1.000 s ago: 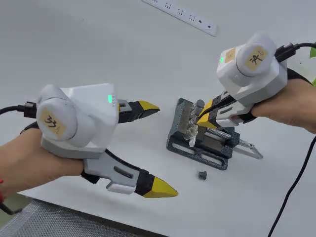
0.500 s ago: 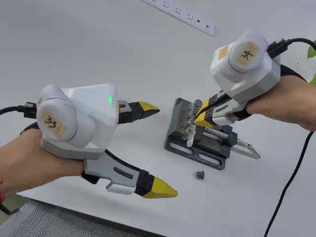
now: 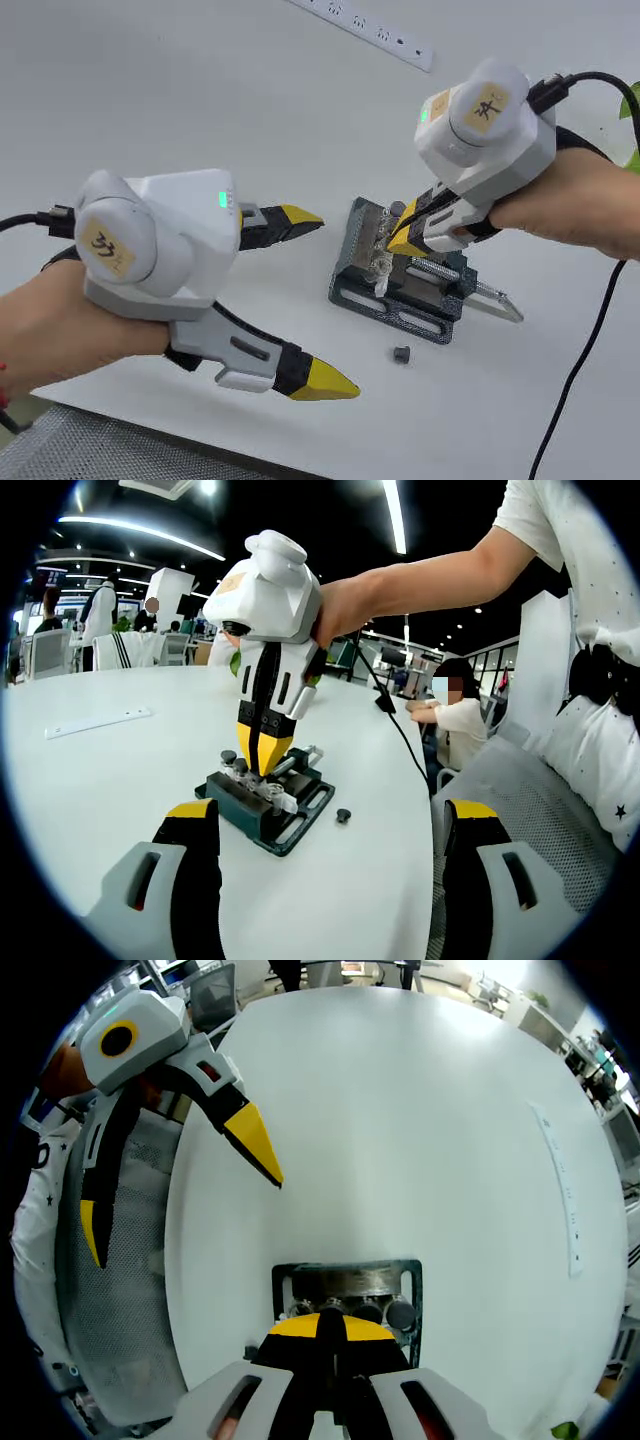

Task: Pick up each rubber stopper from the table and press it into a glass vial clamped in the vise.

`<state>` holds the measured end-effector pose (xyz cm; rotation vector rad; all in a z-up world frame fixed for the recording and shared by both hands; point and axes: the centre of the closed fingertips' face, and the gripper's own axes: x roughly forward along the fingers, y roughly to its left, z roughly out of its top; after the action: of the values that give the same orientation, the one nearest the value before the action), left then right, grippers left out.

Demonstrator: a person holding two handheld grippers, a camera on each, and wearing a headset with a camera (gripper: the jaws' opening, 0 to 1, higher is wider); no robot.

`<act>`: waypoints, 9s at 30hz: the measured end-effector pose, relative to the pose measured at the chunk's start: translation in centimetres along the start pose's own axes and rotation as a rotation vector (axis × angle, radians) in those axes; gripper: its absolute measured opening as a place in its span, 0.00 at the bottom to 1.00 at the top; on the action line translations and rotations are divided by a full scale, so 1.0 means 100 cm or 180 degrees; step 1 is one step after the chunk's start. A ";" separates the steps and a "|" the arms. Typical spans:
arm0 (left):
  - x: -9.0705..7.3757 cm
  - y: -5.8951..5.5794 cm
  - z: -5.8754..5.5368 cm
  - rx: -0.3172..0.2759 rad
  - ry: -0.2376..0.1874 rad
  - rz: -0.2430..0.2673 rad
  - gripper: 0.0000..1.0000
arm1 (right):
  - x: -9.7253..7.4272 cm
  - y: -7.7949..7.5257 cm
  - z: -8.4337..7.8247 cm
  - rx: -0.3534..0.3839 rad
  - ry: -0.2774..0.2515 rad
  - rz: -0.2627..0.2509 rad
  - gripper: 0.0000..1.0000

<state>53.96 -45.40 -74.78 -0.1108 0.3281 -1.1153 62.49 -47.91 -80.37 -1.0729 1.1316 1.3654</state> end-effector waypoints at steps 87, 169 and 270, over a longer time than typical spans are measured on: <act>0.001 -0.033 0.019 0.0270 0.0357 0.0109 0.84 | -0.062 0.031 -0.047 0.0609 -0.1203 -0.0551 0.28; 0.117 -0.019 -0.083 0.0864 0.1974 -0.0048 0.13 | -0.064 0.121 -0.189 0.1523 -0.2695 -0.0909 0.74; 0.063 -0.079 0.080 0.0406 0.0223 -0.0097 0.05 | -0.133 0.120 -0.034 -0.0082 -0.2120 0.0214 0.10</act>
<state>52.21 -55.13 -66.54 0.0364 0.3178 -1.1690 51.75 -53.90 -66.88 -0.5226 0.6576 1.6246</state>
